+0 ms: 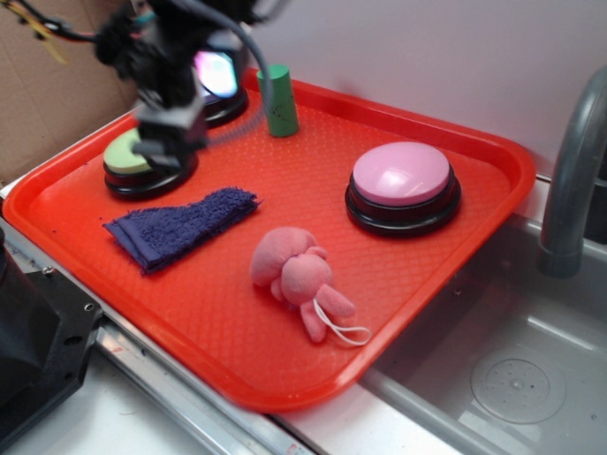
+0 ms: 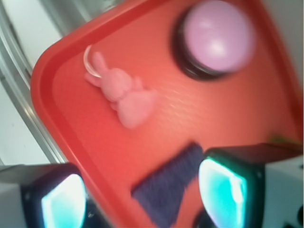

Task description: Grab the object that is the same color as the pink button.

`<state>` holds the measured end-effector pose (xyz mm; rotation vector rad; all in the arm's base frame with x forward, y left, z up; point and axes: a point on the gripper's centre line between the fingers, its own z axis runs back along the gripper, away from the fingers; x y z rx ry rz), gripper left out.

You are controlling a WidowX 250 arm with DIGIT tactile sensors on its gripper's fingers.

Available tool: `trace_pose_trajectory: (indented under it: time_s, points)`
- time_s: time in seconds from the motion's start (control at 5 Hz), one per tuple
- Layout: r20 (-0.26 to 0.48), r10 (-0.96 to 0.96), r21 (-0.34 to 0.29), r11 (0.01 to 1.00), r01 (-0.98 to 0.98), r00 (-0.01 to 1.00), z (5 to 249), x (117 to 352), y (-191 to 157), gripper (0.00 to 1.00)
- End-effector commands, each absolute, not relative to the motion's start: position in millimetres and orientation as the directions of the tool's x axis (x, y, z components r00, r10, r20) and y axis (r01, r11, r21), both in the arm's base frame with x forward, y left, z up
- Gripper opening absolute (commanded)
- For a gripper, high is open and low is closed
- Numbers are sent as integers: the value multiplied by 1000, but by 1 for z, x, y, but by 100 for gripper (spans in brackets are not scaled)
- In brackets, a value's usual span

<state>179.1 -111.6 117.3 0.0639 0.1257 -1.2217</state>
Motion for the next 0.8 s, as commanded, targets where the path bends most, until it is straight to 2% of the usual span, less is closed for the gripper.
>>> trace_pose_trajectory:
  time_s: [0.0,0.2,0.6]
  points:
    - [-129,-984,-26,-120,992,-123,85,186,-143,100]
    - [-162,-977,-68,-130,989,-139,67,183,-141,100]
    - [-180,-972,-210,-114,971,-153,41,163,-131,100]
